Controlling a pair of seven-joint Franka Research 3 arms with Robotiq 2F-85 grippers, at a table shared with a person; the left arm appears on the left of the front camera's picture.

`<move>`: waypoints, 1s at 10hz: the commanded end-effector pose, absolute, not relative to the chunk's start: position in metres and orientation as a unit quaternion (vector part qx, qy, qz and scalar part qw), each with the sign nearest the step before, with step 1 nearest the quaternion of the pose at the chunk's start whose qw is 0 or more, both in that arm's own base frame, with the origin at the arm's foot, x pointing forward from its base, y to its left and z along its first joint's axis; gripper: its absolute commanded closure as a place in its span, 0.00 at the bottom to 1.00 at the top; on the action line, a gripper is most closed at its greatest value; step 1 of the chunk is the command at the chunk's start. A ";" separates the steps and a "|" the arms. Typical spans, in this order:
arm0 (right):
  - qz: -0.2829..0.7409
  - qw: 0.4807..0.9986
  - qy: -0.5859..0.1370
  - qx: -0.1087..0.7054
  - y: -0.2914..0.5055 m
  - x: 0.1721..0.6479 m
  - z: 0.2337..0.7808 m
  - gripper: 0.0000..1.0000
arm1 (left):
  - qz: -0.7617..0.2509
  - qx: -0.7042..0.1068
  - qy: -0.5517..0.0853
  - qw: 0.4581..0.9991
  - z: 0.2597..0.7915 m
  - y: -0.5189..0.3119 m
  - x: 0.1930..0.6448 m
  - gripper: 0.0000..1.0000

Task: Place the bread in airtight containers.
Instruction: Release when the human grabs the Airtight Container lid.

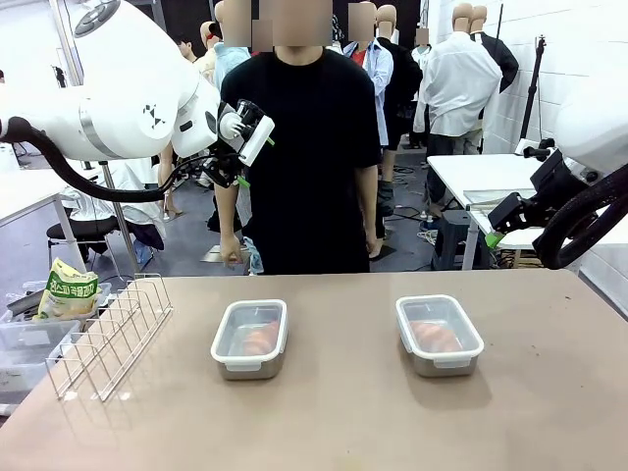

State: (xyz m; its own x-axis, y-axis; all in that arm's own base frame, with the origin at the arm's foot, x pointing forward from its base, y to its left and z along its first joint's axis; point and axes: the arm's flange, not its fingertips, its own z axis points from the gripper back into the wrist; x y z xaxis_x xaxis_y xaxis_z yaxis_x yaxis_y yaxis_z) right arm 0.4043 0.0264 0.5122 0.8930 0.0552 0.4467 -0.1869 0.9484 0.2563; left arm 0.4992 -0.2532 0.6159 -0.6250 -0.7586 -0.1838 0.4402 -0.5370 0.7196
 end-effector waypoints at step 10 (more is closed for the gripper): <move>0.063 0.961 -0.223 0.149 0.027 0.405 0.511 0.00 | -0.839 0.246 -0.324 0.360 0.617 -0.252 0.499 0.00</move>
